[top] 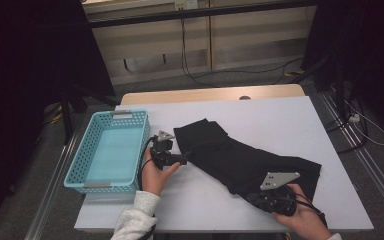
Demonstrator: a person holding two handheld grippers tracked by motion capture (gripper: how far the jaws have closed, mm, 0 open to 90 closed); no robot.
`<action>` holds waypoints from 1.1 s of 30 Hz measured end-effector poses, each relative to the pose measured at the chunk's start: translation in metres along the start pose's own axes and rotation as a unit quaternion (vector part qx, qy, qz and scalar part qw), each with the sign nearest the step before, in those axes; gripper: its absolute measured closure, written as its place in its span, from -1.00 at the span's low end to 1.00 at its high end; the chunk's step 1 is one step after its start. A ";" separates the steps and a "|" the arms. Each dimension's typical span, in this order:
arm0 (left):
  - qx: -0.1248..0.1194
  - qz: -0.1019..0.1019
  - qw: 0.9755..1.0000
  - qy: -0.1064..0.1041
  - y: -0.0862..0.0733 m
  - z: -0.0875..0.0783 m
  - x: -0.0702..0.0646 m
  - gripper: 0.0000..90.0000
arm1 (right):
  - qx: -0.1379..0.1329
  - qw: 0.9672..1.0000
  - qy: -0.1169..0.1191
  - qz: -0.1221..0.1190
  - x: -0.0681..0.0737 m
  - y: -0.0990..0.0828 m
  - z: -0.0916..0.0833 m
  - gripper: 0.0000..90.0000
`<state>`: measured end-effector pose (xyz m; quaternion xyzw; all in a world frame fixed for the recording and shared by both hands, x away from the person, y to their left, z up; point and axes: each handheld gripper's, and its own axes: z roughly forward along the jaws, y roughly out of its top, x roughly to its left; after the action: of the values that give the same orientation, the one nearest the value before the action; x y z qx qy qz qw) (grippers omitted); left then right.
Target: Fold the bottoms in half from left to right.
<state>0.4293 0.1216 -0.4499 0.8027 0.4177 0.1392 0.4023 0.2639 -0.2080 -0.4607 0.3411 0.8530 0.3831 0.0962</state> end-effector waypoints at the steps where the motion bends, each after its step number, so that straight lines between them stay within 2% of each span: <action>1: 0.001 0.000 1.000 -0.001 0.000 0.000 0.000 -0.64 | -0.004 1.000 0.001 0.001 0.000 -0.001 -0.001 0.92; 2: -0.001 -0.001 1.000 0.001 0.000 0.001 0.000 -0.64 | -0.005 1.000 0.001 0.001 0.000 -0.001 -0.001 0.88; 3: 0.000 0.001 1.000 0.002 0.001 0.001 0.001 -0.64 | -0.005 1.000 0.003 0.005 0.000 -0.001 -0.001 0.73; 5: -0.006 -0.001 1.000 0.005 0.002 0.000 0.002 -0.64 | -0.012 1.000 0.002 0.007 0.000 0.001 -0.002 0.65; 6: -0.005 0.004 1.000 0.003 0.003 -0.001 0.003 -0.64 | -0.014 1.000 0.002 0.008 -0.001 0.002 -0.003 0.57; 7: -0.013 -0.004 1.000 0.004 0.003 0.000 0.003 -0.62 | -0.019 1.000 -0.003 0.012 -0.002 0.002 -0.004 0.50; 8: -0.013 -0.002 1.000 0.007 0.004 0.000 0.003 -0.62 | -0.021 1.000 -0.003 0.011 -0.003 0.003 -0.006 0.50; 12: -0.017 -0.001 1.000 -0.003 0.009 0.001 0.006 -0.56 | -0.029 0.999 -0.011 0.018 -0.008 0.003 -0.008 0.31; 13: -0.019 -0.003 1.000 -0.004 0.010 0.002 0.007 -0.53 | -0.032 0.999 -0.018 0.021 -0.010 0.003 -0.009 0.20; 14: -0.020 -0.003 1.000 -0.006 0.011 0.003 0.007 -0.51 | -0.034 0.999 -0.025 0.026 -0.011 0.003 -0.009 0.19; 18: -0.022 0.014 1.000 -0.002 0.017 0.009 0.008 -0.21 | -0.051 0.997 -0.040 0.042 -0.017 0.002 -0.012 0.01; 19: -0.014 0.031 0.999 -0.004 0.020 0.009 0.010 -0.12 | -0.051 0.997 -0.044 0.044 -0.018 0.002 -0.013 -0.04; 21: -0.015 0.049 0.999 -0.002 0.025 0.012 0.009 0.02 | -0.053 0.996 -0.048 0.046 -0.019 0.001 -0.013 -0.10; 24: -0.005 0.057 0.998 -0.016 0.031 0.017 0.005 0.12 | -0.050 0.996 -0.056 0.049 -0.021 -0.001 -0.012 -0.18; 25: -0.004 0.063 0.998 -0.012 0.032 0.019 0.005 0.13 | -0.049 0.996 -0.060 0.049 -0.021 -0.002 -0.012 -0.21; 26: 0.002 0.059 0.998 -0.017 0.033 0.023 0.004 0.15 | -0.049 0.996 -0.061 0.051 -0.022 -0.002 -0.011 -0.24; 28: 0.008 0.058 0.998 -0.005 0.034 0.030 0.006 0.22 | -0.049 0.995 -0.066 0.053 -0.024 -0.004 -0.012 -0.28; 29: 0.011 0.056 0.998 -0.003 0.034 0.032 0.007 0.32 | -0.049 0.995 -0.070 0.052 -0.024 -0.004 -0.012 -0.33; 31: 0.025 0.061 0.998 -0.001 0.033 0.037 0.007 0.50 | -0.050 0.995 -0.074 0.051 -0.024 -0.004 -0.012 -0.34; 32: 0.041 0.065 0.997 -0.001 0.032 0.041 0.007 0.56 | -0.051 0.995 -0.076 0.047 -0.024 -0.003 -0.013 -0.34; 33: 0.047 0.068 0.997 0.001 0.030 0.044 0.007 0.58 | -0.052 0.995 -0.079 0.045 -0.025 -0.004 -0.013 -0.36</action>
<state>0.4744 0.0942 -0.4559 0.8469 0.3692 0.1474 0.3533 0.2753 -0.2335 -0.4569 0.4025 0.8056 0.4027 0.1635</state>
